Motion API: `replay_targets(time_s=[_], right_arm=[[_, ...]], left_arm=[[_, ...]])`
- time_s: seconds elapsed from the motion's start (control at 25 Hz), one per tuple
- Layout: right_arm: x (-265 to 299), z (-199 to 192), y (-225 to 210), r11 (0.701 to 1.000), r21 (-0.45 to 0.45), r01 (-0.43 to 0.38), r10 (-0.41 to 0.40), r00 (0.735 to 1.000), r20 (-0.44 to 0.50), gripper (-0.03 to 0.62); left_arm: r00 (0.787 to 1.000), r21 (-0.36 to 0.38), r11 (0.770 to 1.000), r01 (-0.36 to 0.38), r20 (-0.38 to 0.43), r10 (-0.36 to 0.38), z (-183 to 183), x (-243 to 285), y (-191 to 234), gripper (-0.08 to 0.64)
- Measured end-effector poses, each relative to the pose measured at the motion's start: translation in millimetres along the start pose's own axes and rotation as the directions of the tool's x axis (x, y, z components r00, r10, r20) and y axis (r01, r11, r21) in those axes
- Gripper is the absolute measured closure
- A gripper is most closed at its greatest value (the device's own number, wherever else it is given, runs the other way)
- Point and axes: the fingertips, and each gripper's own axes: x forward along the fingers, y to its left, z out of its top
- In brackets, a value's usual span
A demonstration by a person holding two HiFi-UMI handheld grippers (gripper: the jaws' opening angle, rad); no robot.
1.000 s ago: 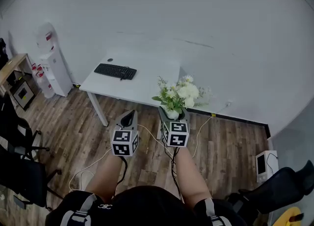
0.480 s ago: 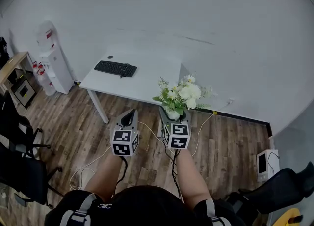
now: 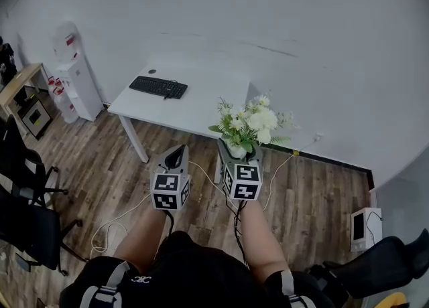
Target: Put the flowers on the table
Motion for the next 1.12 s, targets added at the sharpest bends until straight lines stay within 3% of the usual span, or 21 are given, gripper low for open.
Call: replay_targets(time_s=[0.6,1.12], right_arm=[[39,-15,-27,0.999,-0.026,-0.030,0.030,0.999,0.018,0.238],[169,-22,-47,0.999,-0.033,-0.024,0.025,0.999,0.028,0.238]], left_arm=[[0.999,-0.042,0.998,-0.041,0.010,0.042,-22,46,9,0.558],[0.999,-0.043,0.998,-0.041,0.011,0.041,-33,161,75,0.558]])
